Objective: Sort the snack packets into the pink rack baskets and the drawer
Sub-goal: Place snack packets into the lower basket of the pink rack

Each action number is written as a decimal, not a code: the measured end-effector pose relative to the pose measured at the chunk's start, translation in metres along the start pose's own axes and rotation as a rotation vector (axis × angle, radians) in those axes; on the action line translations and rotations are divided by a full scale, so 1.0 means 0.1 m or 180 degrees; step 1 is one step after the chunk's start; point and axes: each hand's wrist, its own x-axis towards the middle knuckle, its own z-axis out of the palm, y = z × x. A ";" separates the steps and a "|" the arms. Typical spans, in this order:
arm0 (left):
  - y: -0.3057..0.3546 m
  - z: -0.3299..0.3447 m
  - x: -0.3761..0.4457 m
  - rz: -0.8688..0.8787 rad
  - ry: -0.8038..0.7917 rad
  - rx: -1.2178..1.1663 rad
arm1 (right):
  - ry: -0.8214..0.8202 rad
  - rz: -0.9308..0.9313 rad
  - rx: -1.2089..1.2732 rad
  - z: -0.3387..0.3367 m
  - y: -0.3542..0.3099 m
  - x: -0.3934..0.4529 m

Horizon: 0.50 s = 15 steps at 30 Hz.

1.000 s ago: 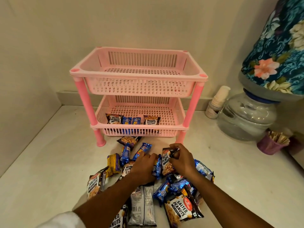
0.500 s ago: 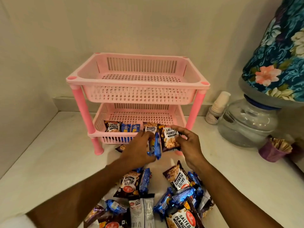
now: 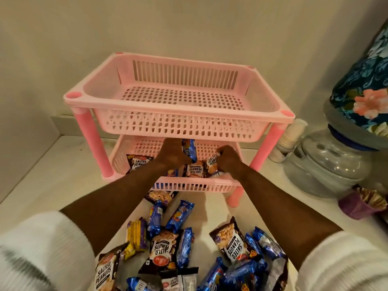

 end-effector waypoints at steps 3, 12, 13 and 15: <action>-0.09 0.03 0.06 0.0033 0.0027 -0.0160 | -0.0624 -0.0065 -0.1294 -0.02 0.07 0.07; -0.17 0.11 0.02 0.0151 -0.0063 0.0056 | -0.0647 -0.1098 -0.2389 0.06 0.03 0.02; -0.16 0.12 0.03 0.0154 -0.0077 0.0098 | -0.0783 -0.1069 -0.2382 0.06 0.04 0.02; -0.13 0.14 0.02 0.0216 -0.0112 0.0187 | -0.0861 -0.1038 -0.2333 0.05 0.08 0.03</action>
